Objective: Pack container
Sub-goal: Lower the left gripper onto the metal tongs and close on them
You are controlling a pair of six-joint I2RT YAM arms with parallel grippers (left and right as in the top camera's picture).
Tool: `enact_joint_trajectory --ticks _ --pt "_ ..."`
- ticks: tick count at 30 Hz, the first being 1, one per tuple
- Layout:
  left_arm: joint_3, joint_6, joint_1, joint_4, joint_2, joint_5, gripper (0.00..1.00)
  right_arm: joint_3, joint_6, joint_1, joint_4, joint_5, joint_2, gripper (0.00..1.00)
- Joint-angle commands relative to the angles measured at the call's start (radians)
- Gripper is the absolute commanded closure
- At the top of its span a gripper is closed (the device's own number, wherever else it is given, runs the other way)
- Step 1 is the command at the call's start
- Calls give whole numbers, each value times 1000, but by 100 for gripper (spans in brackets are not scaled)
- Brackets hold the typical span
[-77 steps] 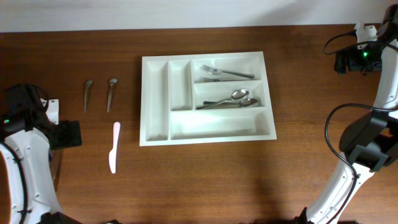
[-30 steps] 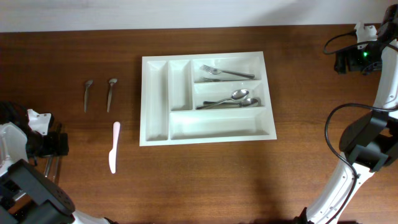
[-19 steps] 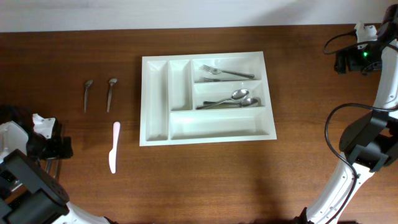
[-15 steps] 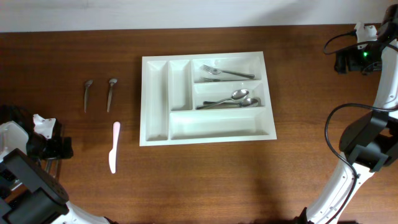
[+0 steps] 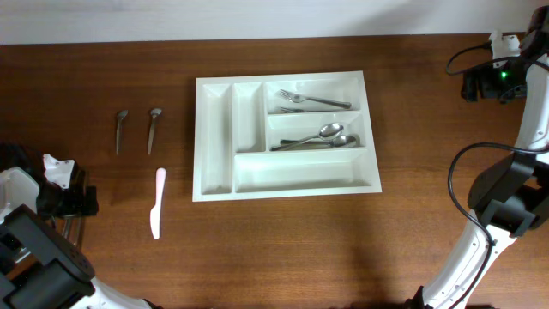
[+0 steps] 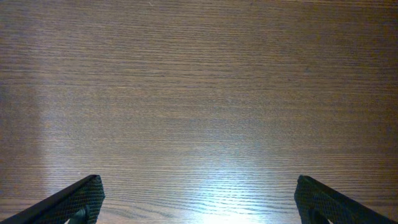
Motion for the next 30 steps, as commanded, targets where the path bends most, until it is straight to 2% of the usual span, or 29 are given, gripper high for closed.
enact_joint_trajectory --ticks 1,30 --pt "-1 16 5 -6 29 15 1 -6 -3 1 0 -13 8 1" --pt "-1 16 5 13 107 -5 1 -6 -3 1 0 -13 8 1"
